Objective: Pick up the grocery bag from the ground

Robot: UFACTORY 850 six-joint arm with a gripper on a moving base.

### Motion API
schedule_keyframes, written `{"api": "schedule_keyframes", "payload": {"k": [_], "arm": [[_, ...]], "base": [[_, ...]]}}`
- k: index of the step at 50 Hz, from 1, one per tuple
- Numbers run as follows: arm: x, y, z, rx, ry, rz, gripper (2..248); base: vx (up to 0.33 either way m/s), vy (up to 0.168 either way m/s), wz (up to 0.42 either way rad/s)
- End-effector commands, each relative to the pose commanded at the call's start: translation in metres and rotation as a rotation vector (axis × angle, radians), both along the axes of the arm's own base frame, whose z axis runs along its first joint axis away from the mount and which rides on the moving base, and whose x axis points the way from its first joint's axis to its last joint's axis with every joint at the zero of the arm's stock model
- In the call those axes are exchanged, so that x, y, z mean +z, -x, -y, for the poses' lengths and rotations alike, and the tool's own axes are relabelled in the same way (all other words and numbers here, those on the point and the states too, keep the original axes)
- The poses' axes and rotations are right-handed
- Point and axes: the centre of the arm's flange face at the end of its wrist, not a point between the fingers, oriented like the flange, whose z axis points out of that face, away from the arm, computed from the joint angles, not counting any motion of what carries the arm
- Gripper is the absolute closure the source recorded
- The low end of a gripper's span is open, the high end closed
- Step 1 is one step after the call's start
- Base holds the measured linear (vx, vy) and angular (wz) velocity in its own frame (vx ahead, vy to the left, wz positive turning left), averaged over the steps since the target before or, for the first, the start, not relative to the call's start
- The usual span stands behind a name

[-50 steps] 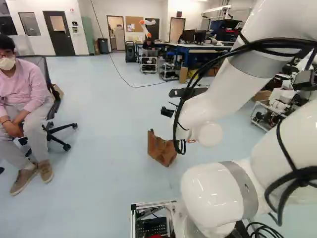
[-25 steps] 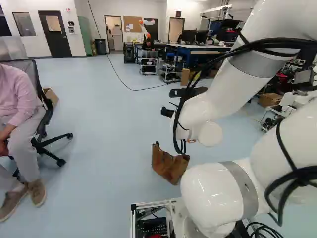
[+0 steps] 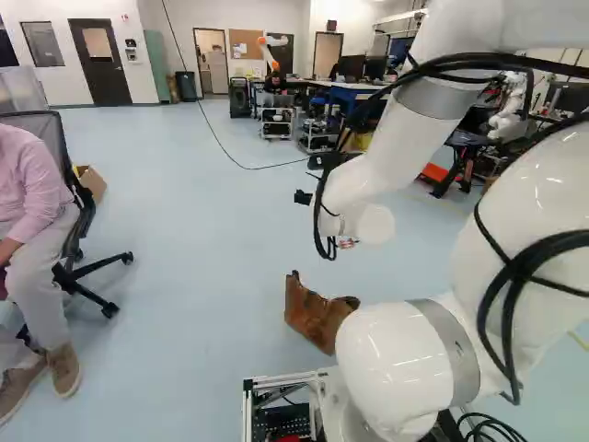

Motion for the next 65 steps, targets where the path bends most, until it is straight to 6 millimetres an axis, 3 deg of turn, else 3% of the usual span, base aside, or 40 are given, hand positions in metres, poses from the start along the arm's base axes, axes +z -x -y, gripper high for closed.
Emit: {"api": "schedule_keyframes", "payload": {"k": [18,35,46,65], "arm": [[-0.009,-0.022,0.000,-0.002,0.002,-0.126,3],[-0.023,-0.065,0.009,-0.025,0.000,-0.295,3],[-0.049,-0.091,0.021,-0.052,-0.006,-0.436,3],[-0.103,-0.095,0.026,-0.061,-0.014,-0.736,3]], "base": [[0.000,0.000,0.000],[0.000,0.000,0.000],[0.000,0.000,0.000],[0.000,0.000,0.000]]}}
